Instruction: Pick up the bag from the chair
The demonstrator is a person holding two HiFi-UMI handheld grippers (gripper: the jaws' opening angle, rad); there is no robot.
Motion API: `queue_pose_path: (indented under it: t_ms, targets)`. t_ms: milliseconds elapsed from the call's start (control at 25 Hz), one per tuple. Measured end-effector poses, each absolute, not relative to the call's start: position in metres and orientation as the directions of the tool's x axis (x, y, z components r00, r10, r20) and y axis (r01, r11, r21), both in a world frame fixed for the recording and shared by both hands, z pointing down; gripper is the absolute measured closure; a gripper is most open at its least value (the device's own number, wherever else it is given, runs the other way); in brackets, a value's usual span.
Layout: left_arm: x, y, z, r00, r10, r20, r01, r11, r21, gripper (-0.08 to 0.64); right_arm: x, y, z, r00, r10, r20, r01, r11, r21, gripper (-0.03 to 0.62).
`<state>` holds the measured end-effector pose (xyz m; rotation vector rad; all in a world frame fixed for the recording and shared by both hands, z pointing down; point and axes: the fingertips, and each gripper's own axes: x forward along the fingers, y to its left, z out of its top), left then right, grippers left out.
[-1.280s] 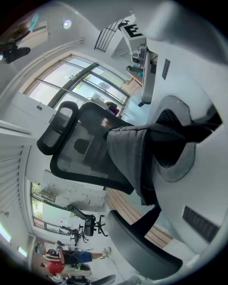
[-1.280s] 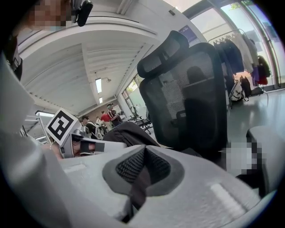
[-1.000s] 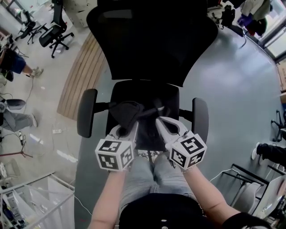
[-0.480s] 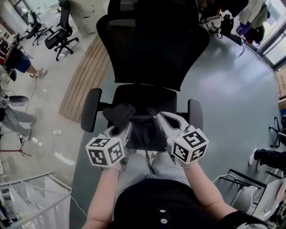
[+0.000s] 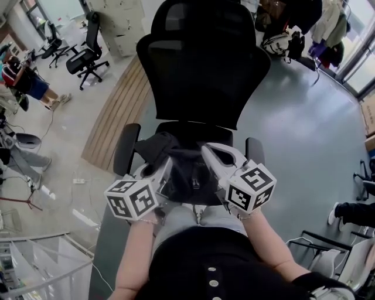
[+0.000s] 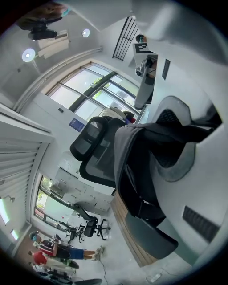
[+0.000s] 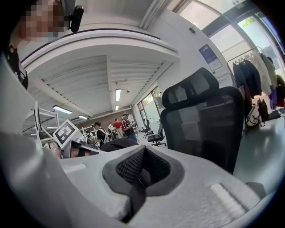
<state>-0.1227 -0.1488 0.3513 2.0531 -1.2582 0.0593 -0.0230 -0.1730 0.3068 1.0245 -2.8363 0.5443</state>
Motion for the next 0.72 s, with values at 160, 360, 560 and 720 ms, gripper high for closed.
queue_pose_path:
  t_ms: [160,360,560,720]
  targets:
    - [-0.124,-0.153,0.322,0.533,-0.782,0.323,-0.781,-0.308,0.543,0.512,-0.026,-0.174,0.284,-0.776,-0.614,0.145,-0.628,0.727,-0.28,0.595]
    - [-0.127,-0.158,0.29,0.542,-0.802,0.249,-0.767,-0.352,0.537,0.512,-0.023,-0.173,0.259,-0.761,-0.645,0.071,-0.638,0.724,-0.263,0.595]
    - [-0.129,-0.162,0.269,0.548,-0.808,0.218,-0.769,-0.384,0.511,0.514,-0.023,-0.172,0.243,-0.75,-0.66,0.035,-0.647,0.723,-0.242,0.595]
    - [-0.127,-0.161,0.256,0.541,-0.818,0.194,-0.774,-0.394,0.495,0.514,-0.025,-0.171,0.238,-0.751,-0.66,0.03,-0.645,0.723,-0.247,0.595]
